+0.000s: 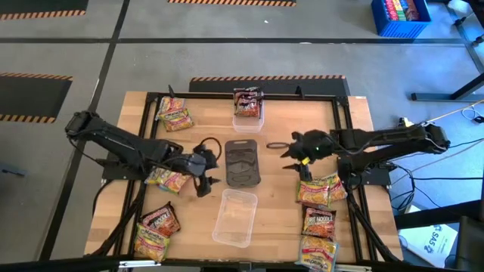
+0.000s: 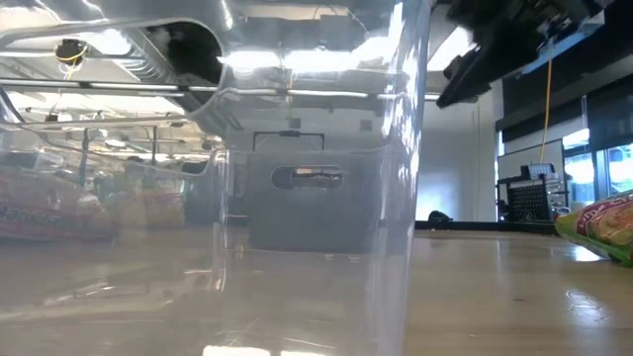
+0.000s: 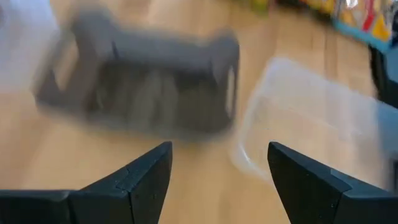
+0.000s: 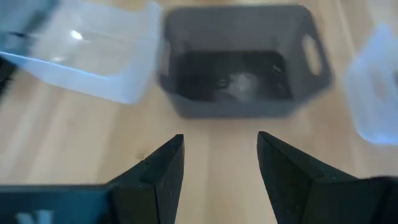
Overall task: Sort Maruchan noodles
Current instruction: Put the left black noodle pack into the top transparent bin
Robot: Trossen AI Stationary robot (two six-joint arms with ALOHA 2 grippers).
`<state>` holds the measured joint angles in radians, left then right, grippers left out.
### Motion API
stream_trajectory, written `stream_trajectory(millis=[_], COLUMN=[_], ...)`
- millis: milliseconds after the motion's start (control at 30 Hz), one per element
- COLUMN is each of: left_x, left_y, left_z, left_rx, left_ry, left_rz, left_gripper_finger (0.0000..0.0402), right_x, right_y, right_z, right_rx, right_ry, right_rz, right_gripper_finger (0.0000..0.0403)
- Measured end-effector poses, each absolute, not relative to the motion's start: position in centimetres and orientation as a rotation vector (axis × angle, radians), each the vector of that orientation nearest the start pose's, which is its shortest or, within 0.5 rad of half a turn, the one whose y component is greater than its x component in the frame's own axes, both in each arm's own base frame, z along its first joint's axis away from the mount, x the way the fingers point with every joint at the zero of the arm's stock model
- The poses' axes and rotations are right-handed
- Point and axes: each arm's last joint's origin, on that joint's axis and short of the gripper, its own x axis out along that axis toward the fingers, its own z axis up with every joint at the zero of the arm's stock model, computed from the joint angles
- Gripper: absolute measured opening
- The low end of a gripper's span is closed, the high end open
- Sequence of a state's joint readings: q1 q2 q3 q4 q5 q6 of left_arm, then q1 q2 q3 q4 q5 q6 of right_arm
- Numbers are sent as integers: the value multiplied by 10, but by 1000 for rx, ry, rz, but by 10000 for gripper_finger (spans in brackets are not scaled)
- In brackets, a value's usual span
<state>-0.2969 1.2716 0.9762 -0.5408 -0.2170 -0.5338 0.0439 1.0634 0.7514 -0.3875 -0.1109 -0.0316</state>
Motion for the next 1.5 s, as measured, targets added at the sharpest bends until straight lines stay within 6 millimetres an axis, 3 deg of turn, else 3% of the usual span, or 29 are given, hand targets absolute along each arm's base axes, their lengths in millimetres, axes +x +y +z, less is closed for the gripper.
stream_trajectory(millis=[133, 267, 500, 700, 933, 1200, 1500], left_x=[229, 205, 154, 121, 114, 122, 124], left_y=[-93, -123, -162, -167, -168, -165, -156], left_z=[279, 269, 235, 200, 173, 148, 131], left_rx=[-555, -734, -829, -811, -839, -914, -952], left_ry=[1004, 1196, 1389, 1460, 1455, 1321, 1271], left_rz=[136, 150, 319, 473, 409, 231, 161], left_gripper_finger=[258, 258, 258, 258, 258, 256, 197], right_x=[218, 216, 211, 208, 214, 231, 237], right_y=[35, 58, 86, 97, 111, 119, 121], right_z=[258, 262, 269, 273, 269, 244, 233], right_rx=[-35, -54, -79, -113, -118, -171, -216], right_ry=[638, 590, 498, 443, 412, 494, 523], right_rz=[193, 210, 211, 196, 219, 193, 141], right_gripper_finger=[182, 182, 182, 182, 182, 182, 182])
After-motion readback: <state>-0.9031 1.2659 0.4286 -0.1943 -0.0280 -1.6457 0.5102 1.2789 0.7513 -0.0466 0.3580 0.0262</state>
